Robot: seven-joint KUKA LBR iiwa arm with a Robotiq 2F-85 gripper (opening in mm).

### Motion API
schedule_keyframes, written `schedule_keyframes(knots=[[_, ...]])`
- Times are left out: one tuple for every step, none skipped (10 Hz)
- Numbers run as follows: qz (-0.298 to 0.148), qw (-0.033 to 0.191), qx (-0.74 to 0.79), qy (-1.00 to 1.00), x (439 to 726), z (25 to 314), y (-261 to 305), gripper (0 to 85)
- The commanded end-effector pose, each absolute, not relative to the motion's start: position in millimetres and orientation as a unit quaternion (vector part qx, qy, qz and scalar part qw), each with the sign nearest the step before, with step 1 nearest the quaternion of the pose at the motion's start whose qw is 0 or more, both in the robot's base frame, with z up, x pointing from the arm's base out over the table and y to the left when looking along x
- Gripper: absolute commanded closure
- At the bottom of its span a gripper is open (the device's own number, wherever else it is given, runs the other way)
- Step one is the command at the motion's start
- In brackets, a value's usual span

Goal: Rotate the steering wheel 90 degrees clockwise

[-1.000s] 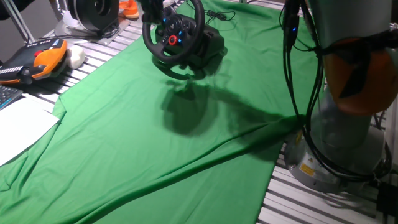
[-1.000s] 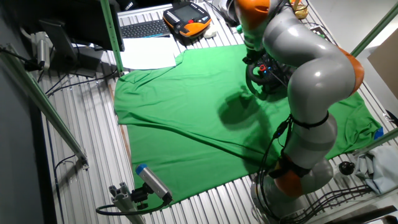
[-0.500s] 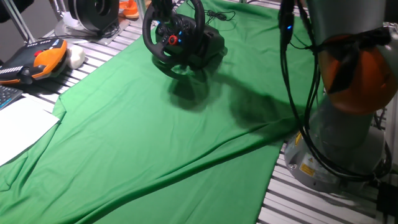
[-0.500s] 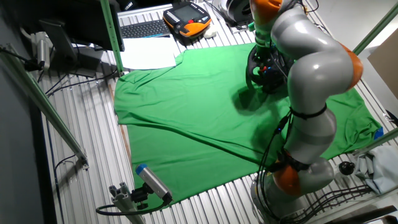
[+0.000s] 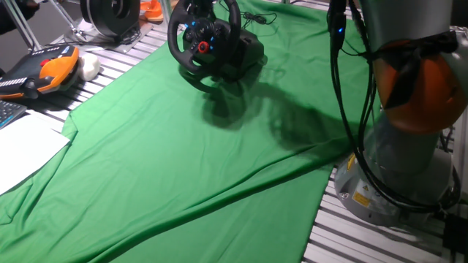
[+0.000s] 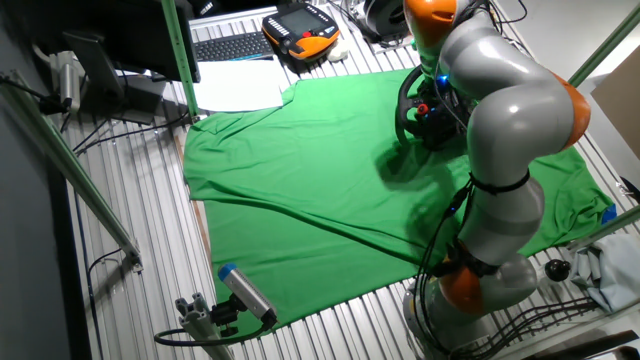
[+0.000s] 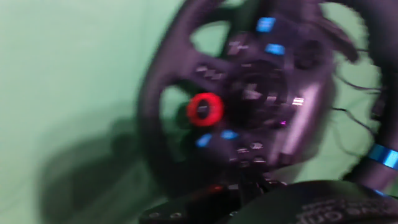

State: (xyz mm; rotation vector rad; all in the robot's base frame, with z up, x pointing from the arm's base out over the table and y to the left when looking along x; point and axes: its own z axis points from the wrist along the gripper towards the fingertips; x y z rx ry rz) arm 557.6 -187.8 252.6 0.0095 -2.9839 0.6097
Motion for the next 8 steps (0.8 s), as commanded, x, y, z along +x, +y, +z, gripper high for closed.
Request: schedule_keyframes(knots=[[0.22, 0.051, 0.006, -0.974, 558, 253, -188, 85.0], [0.208, 0.056, 0.008, -0.976, 558, 253, -188, 85.0], [0.202, 0.059, 0.015, -0.978, 558, 253, -188, 85.0], [0.201, 0.06, 0.021, -0.978, 559, 255, -191, 85.0], [0.196, 0.064, 0.024, -0.978, 561, 260, -198, 85.0], [0.193, 0.066, 0.026, -0.979, 563, 265, -204, 85.0], [0.184, 0.073, 0.025, -0.98, 566, 271, -211, 85.0], [0.177, 0.082, 0.025, -0.981, 570, 277, -220, 85.0]])
